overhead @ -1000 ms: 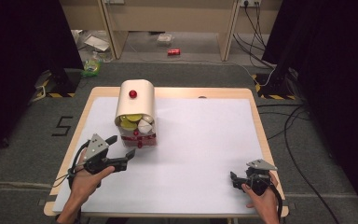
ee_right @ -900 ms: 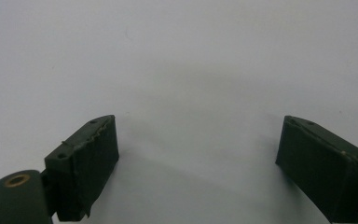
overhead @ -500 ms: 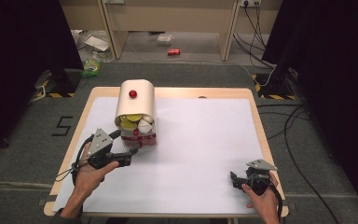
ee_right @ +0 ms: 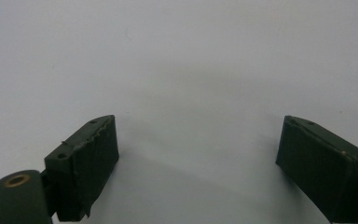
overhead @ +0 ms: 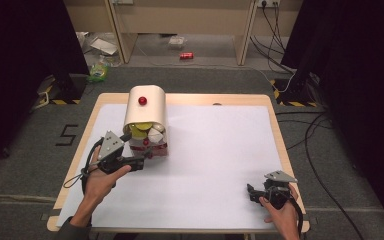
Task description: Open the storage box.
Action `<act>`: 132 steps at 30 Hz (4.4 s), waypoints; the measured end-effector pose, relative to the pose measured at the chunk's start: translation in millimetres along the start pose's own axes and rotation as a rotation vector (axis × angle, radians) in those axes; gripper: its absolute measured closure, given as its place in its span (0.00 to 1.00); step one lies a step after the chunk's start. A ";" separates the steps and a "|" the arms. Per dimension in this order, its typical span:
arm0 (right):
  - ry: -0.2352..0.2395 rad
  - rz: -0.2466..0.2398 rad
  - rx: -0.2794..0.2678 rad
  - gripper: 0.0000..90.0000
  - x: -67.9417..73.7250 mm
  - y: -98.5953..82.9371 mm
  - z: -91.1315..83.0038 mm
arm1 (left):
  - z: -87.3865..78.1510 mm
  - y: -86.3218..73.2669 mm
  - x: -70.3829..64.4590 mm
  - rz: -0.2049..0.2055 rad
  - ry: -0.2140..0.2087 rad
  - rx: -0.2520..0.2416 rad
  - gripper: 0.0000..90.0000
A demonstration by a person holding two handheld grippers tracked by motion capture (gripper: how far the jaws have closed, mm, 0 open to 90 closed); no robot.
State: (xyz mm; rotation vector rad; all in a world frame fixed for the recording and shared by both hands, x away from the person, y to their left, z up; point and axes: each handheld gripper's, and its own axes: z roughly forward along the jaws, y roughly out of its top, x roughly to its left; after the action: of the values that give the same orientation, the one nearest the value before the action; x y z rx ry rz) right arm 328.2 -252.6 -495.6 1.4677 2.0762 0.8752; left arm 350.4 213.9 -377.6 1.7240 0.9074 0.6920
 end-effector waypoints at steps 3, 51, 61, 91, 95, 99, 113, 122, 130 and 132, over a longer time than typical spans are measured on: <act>0.000 0.000 0.000 0.14 0.0 0.0 0.0 | 5.2 3.5 0.3 0.012 0.009 0.000 0.19; -0.001 -0.001 -0.001 0.14 -0.1 -0.1 0.1 | 22.3 2.4 0.1 0.050 0.033 0.121 0.19; 0.000 -0.001 -0.001 0.14 -0.1 -0.1 0.1 | 13.3 -2.5 -7.3 0.060 0.029 0.121 0.19; -0.001 -0.002 -0.001 0.14 -0.1 -0.1 0.1 | -8.2 -19.7 -26.5 0.068 0.030 0.081 0.20; -0.001 -0.002 -0.001 0.14 -0.1 -0.1 0.0 | -10.7 -20.8 -28.6 0.073 0.027 0.089 0.20; -0.001 -0.002 -0.001 0.14 0.0 -0.1 0.0 | -13.1 -22.9 -30.8 0.068 0.023 0.086 0.20; -0.001 -0.002 -0.001 0.14 -0.1 -0.1 0.1 | -20.6 -29.7 -36.4 0.054 0.011 0.078 0.20; -0.001 -0.002 -0.001 0.14 0.0 -0.1 0.1 | -24.0 -32.7 -37.8 0.044 0.000 0.076 0.20; -0.001 -0.002 -0.001 0.14 -0.1 -0.1 0.1 | -25.8 -34.4 -39.0 0.038 -0.004 0.077 0.20; -0.001 -0.001 0.000 0.14 0.0 -0.1 0.0 | -26.4 -34.6 -39.0 0.035 -0.008 0.080 0.20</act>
State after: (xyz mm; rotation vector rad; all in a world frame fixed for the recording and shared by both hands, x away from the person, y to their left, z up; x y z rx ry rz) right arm 328.1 -252.6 -495.7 1.4660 2.0763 0.8745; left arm 299.4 201.6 -403.3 1.8156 0.9125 0.6796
